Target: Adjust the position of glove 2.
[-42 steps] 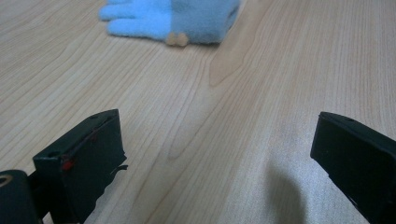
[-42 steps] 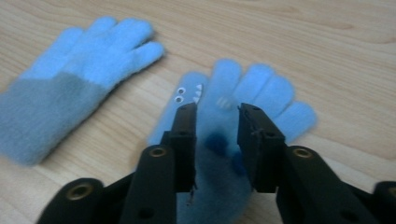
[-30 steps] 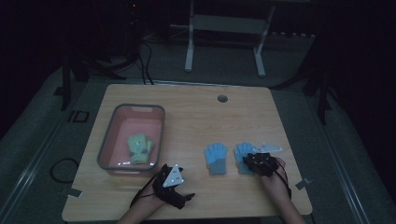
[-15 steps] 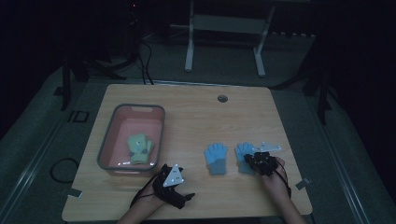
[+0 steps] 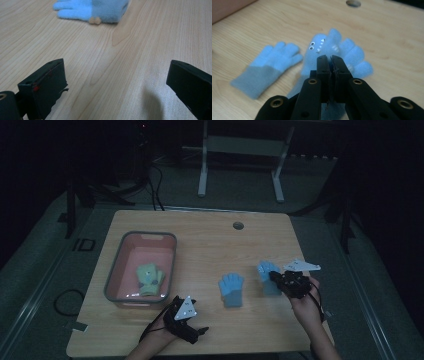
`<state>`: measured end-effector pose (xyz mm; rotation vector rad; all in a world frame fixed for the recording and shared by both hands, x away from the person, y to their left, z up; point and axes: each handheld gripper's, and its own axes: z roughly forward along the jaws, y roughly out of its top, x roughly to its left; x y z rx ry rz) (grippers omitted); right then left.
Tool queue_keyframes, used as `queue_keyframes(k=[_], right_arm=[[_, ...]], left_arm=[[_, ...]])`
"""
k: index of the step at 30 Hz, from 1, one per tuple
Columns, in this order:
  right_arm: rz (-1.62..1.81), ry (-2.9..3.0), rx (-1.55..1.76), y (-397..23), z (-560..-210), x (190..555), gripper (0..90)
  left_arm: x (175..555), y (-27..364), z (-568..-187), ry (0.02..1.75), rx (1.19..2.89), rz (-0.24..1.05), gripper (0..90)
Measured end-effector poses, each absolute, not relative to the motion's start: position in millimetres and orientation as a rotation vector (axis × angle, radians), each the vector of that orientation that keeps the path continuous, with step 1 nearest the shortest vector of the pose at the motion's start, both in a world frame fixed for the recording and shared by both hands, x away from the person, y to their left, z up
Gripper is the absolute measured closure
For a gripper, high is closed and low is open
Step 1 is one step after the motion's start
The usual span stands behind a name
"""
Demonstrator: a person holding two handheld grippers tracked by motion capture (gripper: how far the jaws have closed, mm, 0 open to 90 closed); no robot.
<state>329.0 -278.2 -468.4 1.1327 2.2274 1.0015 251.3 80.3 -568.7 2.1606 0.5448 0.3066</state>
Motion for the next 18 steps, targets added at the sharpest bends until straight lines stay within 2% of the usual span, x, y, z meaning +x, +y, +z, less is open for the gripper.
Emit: queue_keyframes(k=[8, 18], right_arm=[[1.064, 2.225, 1.065, -265.4, -434.4, 322.0, 85.8], [1.112, 2.262, 0.996, -235.1, -423.5, 315.9, 85.8]], left_arm=[[251.1, 79.9, -568.7, 0.542, 2.164, 0.312, 2.7], [251.0, 79.7, -568.8, 0.541, 2.162, 0.31, 2.8]])
